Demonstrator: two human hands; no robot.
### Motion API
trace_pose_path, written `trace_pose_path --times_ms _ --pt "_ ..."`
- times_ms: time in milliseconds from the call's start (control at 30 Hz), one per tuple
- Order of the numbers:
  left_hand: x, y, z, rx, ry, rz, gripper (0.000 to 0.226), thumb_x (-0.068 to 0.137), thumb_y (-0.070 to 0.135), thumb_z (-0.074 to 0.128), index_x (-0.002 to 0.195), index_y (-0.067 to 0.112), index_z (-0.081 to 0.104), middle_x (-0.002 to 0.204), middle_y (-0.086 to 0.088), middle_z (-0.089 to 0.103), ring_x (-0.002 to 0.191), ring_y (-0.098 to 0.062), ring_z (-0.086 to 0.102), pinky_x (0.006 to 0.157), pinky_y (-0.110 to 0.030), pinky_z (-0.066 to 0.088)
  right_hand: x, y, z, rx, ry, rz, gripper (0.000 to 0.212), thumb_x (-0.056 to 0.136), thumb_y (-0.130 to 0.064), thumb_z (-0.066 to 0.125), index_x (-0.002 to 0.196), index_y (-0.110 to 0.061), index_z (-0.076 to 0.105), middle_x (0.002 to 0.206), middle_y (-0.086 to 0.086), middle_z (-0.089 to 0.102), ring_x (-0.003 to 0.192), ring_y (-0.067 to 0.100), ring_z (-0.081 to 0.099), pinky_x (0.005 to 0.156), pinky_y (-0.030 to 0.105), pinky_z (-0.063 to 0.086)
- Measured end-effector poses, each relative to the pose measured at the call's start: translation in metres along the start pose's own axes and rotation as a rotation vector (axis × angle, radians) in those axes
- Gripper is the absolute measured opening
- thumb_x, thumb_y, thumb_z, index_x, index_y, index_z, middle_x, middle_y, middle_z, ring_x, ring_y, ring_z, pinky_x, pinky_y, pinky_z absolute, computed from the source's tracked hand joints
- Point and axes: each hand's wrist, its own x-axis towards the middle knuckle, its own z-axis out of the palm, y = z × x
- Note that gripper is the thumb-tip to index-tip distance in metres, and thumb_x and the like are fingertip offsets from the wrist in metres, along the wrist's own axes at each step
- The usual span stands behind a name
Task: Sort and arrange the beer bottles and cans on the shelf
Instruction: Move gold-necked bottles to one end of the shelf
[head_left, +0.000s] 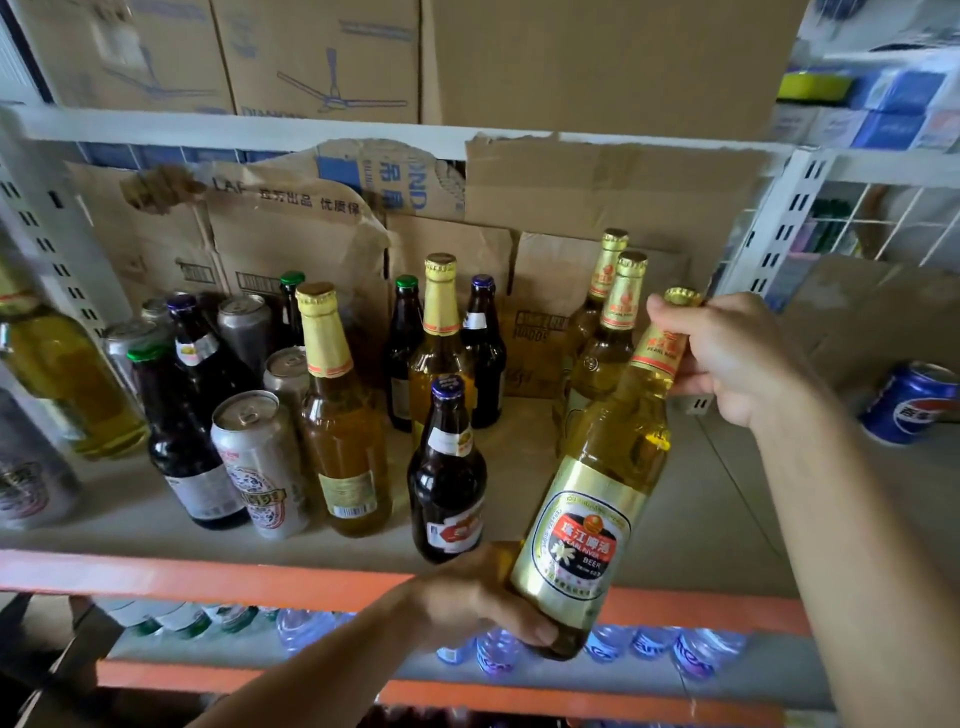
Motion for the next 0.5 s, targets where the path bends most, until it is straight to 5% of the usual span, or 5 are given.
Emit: trace_pose_path --times_ms 133,333,500 --pt "0.013 -0.014 -0.002 -0.004 0.035 -0.005 0.058 0.052 0.026 0.076 0.108 0.015 0.063 0.108 -0.011 0.064 0.104 -0.027 0.058 0.1 -0.045 0.044 0.009 0.007 -0.009 0.006 0.01 0.012 0.022 0.085 -0.027 0.073 0.086 -0.008 0.062 0.082 0.009 0.066 0.079 0.028 0.068 0.064 0.04 0.056" --pt "0.025 -0.018 0.001 -0.117 0.015 0.016 0.042 0.061 0.008 0.07 0.102 0.011 0.065 0.092 -0.001 0.069 0.085 -0.015 0.064 0.075 -0.022 0.051 0.018 0.017 -0.024 0.042 0.047 0.044 0.029 0.084 -0.03 0.074 0.099 -0.009 0.061 0.098 0.012 0.067 0.09 0.03 0.068 0.06 0.038 0.059" --pt "0.047 -0.03 0.002 0.044 0.25 -0.044 0.053 0.062 0.008 0.08 0.111 0.007 0.059 0.097 -0.008 0.072 0.087 -0.02 0.067 0.081 -0.034 0.056 0.017 0.017 -0.029 0.095 0.044 -0.014 0.013 0.089 -0.022 0.069 0.083 -0.014 0.061 0.094 0.009 0.065 0.091 0.028 0.068 0.058 0.033 0.055"
